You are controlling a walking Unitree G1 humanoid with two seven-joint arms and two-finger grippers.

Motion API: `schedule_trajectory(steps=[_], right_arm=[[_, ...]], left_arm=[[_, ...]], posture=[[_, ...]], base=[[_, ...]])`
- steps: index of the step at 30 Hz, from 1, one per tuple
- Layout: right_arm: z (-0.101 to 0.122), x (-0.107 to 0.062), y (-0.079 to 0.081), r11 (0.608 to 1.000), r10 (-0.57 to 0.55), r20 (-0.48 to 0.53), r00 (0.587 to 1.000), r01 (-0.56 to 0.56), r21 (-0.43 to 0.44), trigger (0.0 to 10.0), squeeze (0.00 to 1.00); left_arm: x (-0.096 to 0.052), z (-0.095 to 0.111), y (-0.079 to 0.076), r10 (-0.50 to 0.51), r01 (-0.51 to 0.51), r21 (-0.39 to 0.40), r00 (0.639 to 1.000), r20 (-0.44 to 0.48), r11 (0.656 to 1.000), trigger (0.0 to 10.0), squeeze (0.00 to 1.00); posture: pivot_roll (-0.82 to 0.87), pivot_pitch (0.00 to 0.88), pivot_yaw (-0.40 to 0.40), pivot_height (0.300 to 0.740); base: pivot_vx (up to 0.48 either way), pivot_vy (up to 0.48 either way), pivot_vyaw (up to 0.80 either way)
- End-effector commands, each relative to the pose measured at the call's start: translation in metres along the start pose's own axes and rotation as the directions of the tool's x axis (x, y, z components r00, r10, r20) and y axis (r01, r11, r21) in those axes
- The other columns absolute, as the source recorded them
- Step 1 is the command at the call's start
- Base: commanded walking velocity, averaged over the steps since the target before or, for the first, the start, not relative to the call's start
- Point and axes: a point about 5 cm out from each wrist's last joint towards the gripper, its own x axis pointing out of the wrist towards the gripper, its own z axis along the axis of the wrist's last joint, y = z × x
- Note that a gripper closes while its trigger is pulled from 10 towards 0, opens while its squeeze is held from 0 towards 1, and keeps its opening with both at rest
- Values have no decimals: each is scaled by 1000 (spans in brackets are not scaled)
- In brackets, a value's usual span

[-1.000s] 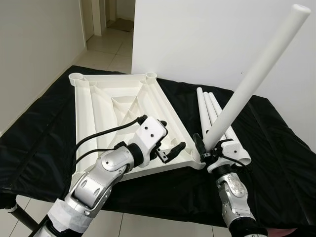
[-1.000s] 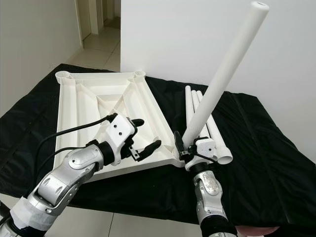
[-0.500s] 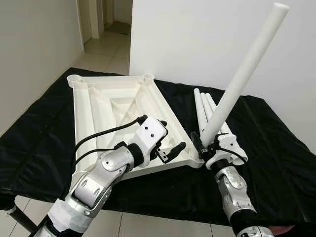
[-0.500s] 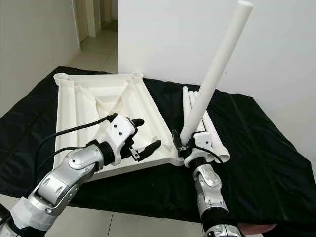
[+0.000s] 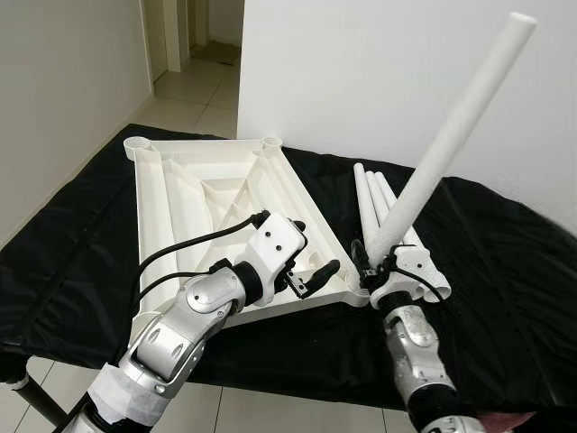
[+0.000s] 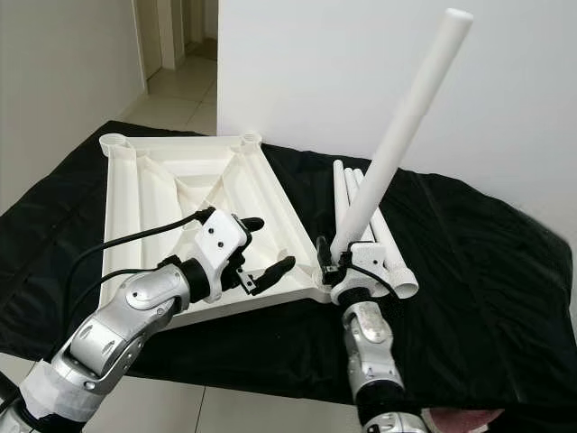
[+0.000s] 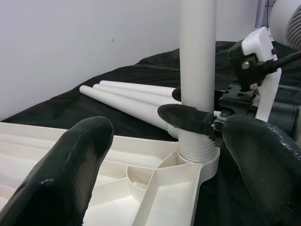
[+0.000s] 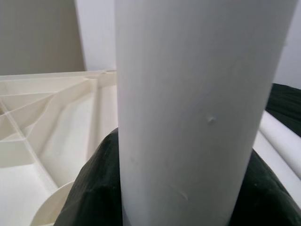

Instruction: Building children table

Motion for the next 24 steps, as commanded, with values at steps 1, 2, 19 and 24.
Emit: schedule_trajectory(steps=[1, 2, 19, 24], right_arm=[[-44, -23, -9, 994, -106, -257, 961, 105, -18, 10000, 0], [-44, -22, -8, 992, -128, -269, 955, 123, -37, 10000, 0], [-34, -9, 26, 977, -212, -253, 944, 208, -45, 10000, 0], [-31, -7, 26, 977, -211, -236, 949, 201, -64, 10000, 0]], left_arm=[[3, 8, -6, -94, 93, 15, 995, 27, 996, 10000, 0], [4, 8, -6, -94, 94, 15, 995, 28, 995, 10000, 0], [7, 11, -6, -100, 99, 18, 994, 39, 995, 10000, 0], [7, 11, -7, -101, 100, 16, 994, 42, 995, 10000, 0]], posture=[[44, 0, -81, 740], [44, 0, -81, 740], [46, 0, -91, 740], [44, 0, -93, 740]], base=[[0, 0, 0], [0, 0, 0], [0, 0, 0], [0, 0, 0]])
